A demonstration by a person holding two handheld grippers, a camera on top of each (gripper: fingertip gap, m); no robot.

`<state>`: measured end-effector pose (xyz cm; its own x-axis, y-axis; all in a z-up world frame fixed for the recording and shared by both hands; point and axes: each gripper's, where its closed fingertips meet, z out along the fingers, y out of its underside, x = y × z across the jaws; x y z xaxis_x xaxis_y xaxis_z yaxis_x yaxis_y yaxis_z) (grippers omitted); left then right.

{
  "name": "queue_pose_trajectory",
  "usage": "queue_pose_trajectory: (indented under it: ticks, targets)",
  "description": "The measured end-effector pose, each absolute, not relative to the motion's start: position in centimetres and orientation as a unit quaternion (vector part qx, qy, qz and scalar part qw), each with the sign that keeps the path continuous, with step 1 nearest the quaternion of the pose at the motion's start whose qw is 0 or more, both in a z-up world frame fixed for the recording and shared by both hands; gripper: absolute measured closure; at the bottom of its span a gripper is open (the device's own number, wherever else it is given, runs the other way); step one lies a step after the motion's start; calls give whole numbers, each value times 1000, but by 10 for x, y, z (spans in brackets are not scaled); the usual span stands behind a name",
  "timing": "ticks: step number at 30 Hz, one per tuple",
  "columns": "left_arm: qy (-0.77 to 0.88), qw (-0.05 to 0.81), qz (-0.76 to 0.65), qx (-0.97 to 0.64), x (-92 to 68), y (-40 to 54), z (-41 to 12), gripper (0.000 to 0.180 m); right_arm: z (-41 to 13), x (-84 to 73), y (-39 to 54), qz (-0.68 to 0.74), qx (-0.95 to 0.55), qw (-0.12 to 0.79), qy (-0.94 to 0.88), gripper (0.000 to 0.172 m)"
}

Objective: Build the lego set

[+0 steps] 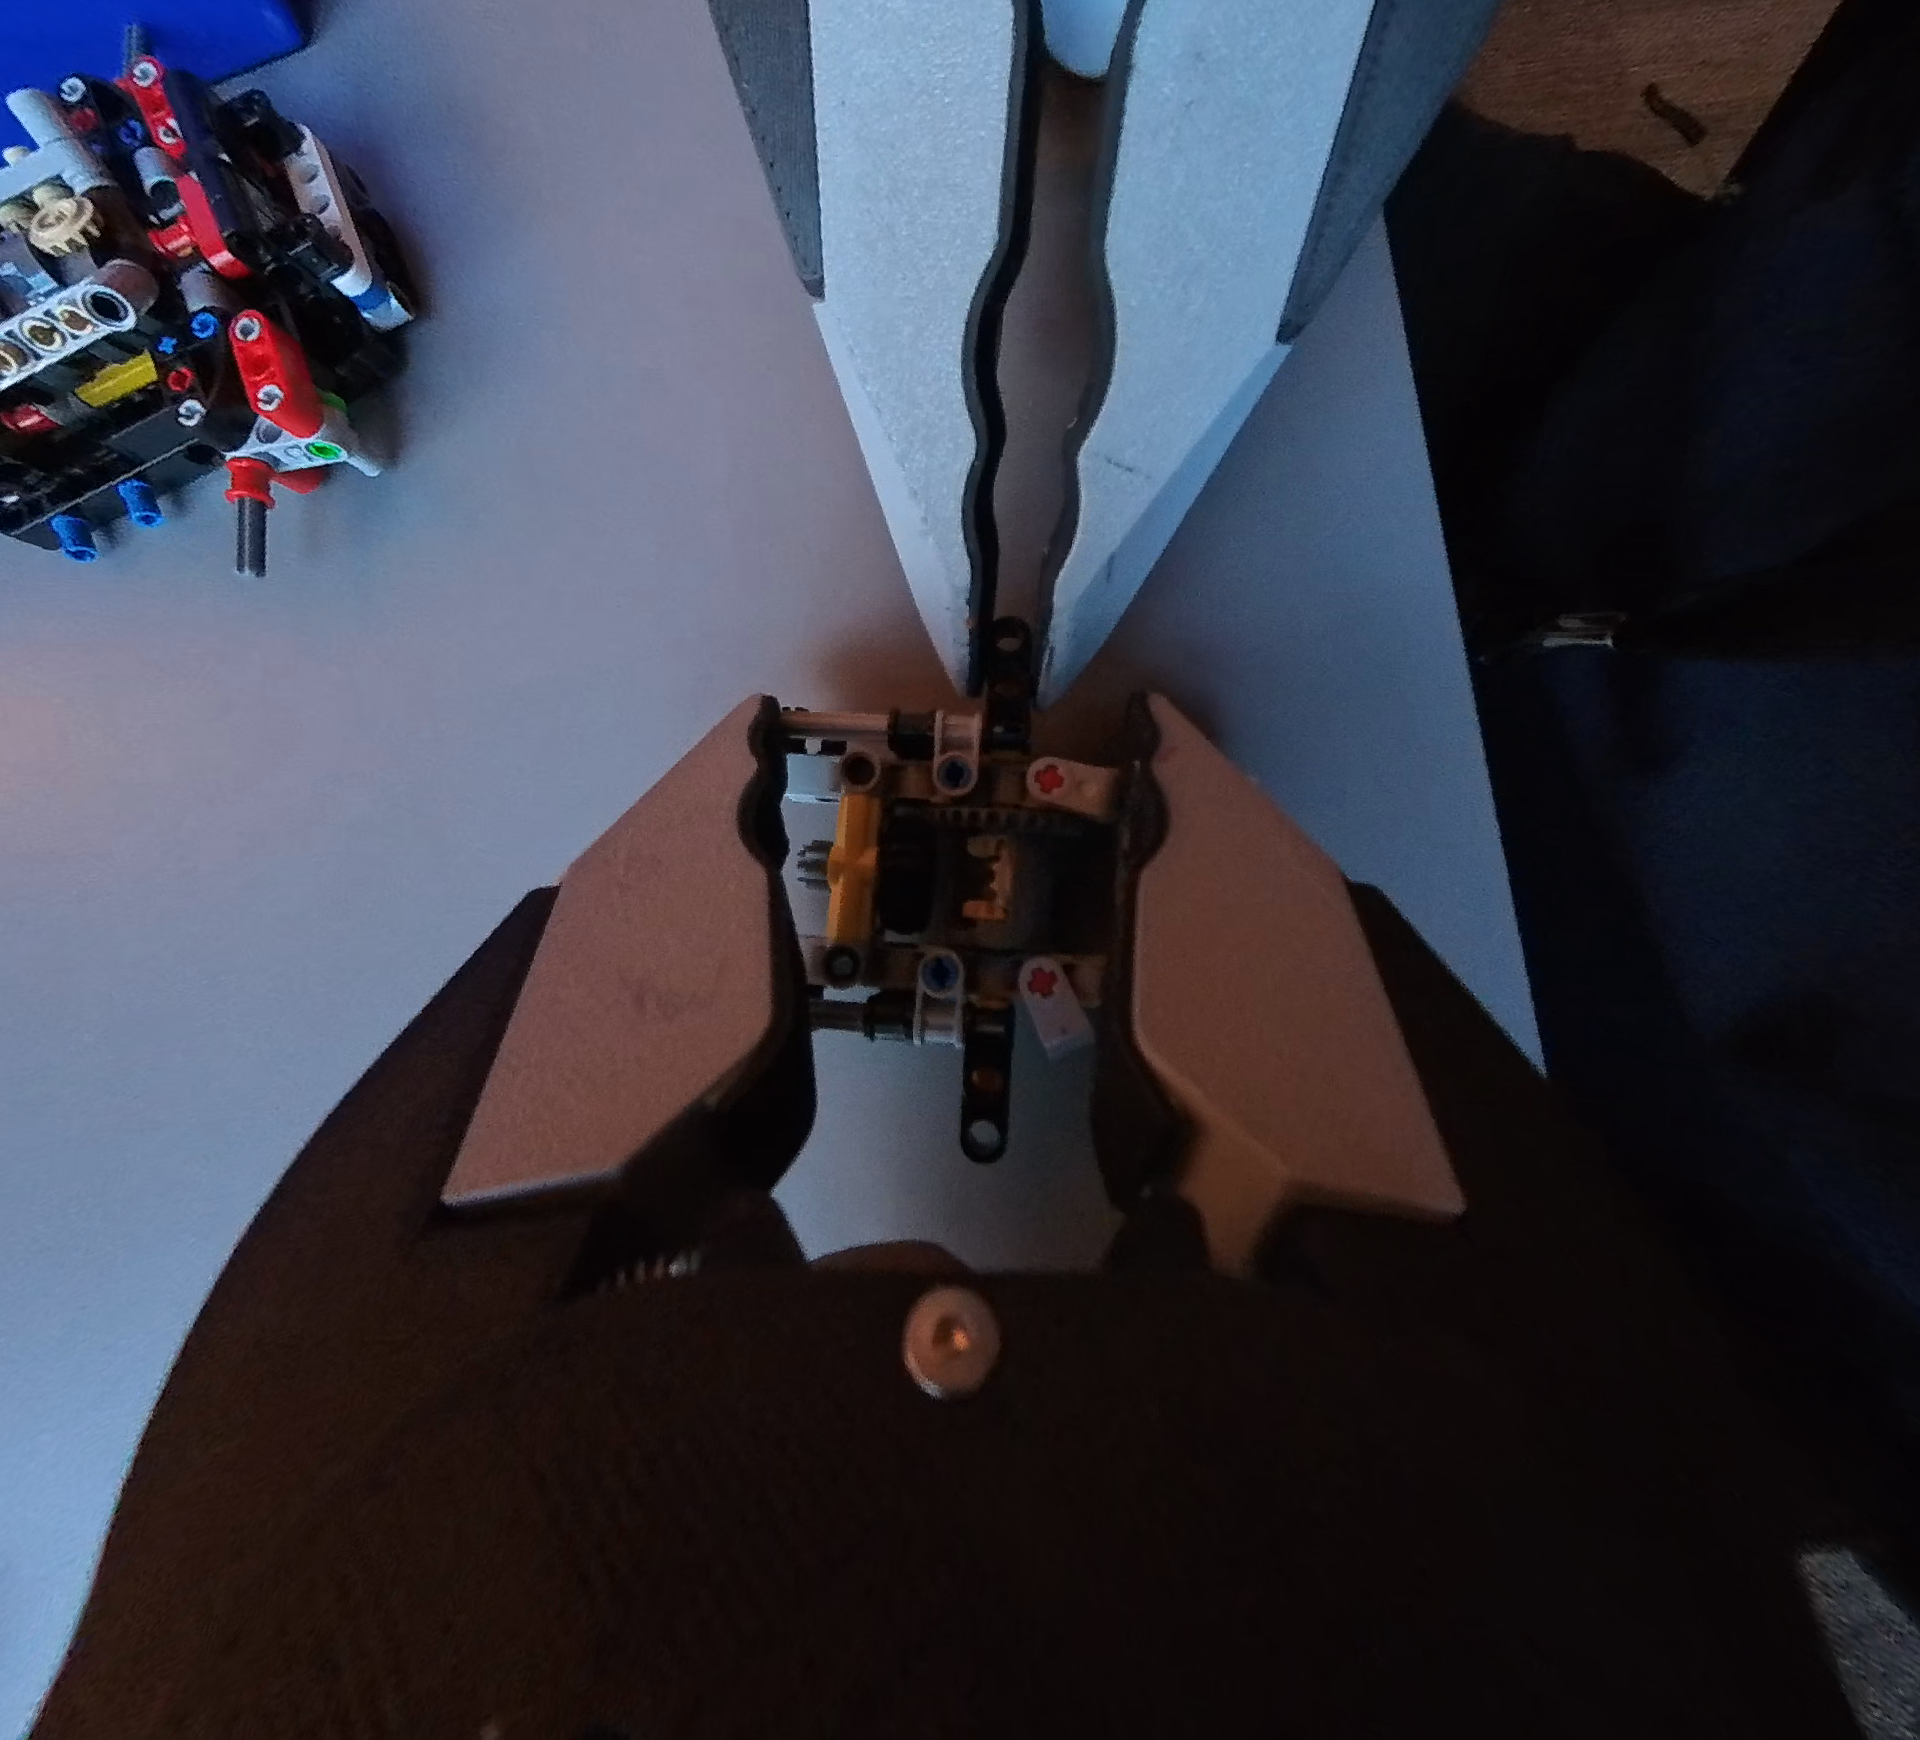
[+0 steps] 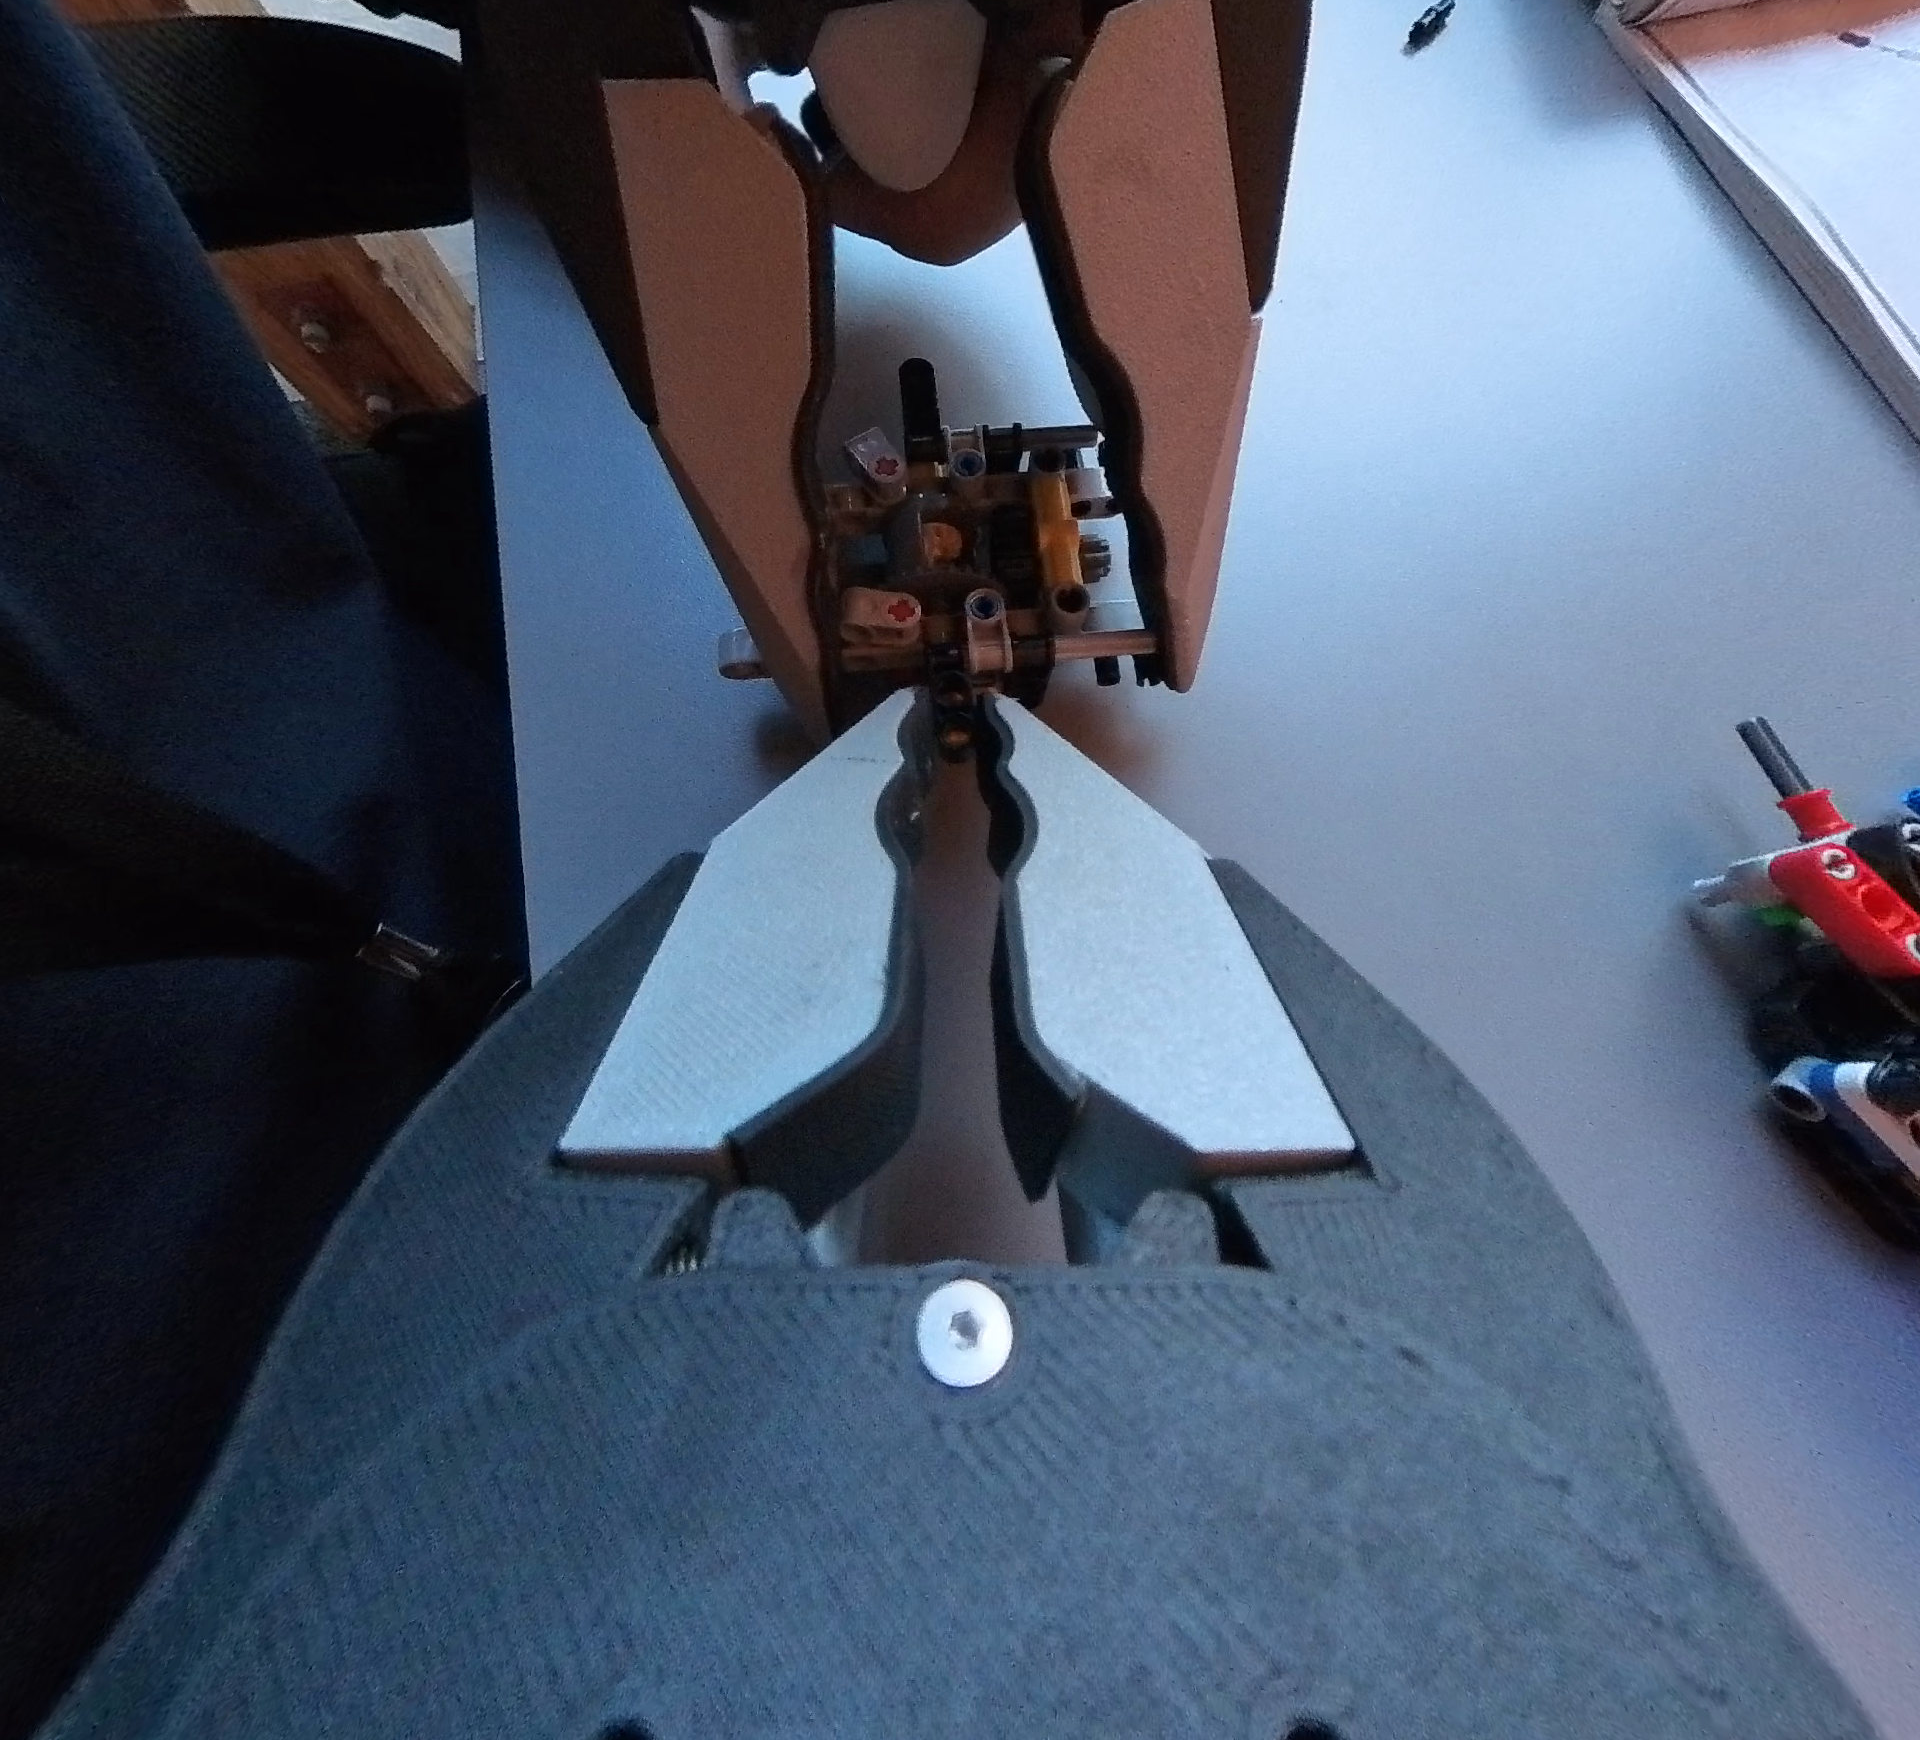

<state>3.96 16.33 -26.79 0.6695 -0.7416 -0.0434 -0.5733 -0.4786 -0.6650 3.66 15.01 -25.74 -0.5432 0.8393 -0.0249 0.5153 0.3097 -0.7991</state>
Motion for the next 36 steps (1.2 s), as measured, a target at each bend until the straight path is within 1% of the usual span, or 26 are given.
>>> queue_pose_trajectory:
  ticks: [6, 8, 11, 13, 14, 15, 17, 20, 23, 26, 29, 32, 36]
  targets:
    - [378, 345, -120, -851, 39, 167, -267, 117, -257, 36, 151, 396, -434, 209, -782, 166]
    - [362, 324, -171, -857, 44, 161, -268, 116, -256, 38, 149, 402, -419, 202, -789, 167]
    - [368, 308, -168, -861, 41, 161, -269, 116, -258, 37, 147, 402, -417, 197, -791, 167]
    - [364, 314, -173, -859, 41, 163, -261, 116, -259, 37, 148, 398, -418, 198, -792, 167]
    - [365, 305, -177, -862, 39, 162, -260, 120, -259, 37, 147, 398, -415, 198, -794, 166]
    - [367, 299, -180, -862, 38, 161, -259, 127, -259, 38, 146, 398, -412, 195, -796, 166]
    - [370, 298, -171, -863, 35, 163, -256, 135, -259, 39, 145, 401, -410, 191, -797, 166]
    - [385, 294, -150, -862, 38, 164, -254, 134, -259, 39, 146, 404, -410, 188, -796, 167]
    - [391, 283, -126, -867, 35, 166, -259, 127, -259, 39, 146, 404, -409, 187, -797, 166]
    - [394, 275, -127, -867, 36, 164, -261, 132, -259, 39, 147, 404, -407, 187, -798, 166]
    - [400, 274, -114, -867, 36, 165, -261, 132, -259, 39, 148, 403, -407, 186, -798, 166]
    - [403, 266, -108, -869, 38, 165, -265, 124, -258, 38, 149, 404, -409, 189, -796, 167]
    - [414, 277, -74, -864, 36, 168, -266, 131, -258, 38, 149, 405, -409, 188, -796, 167]
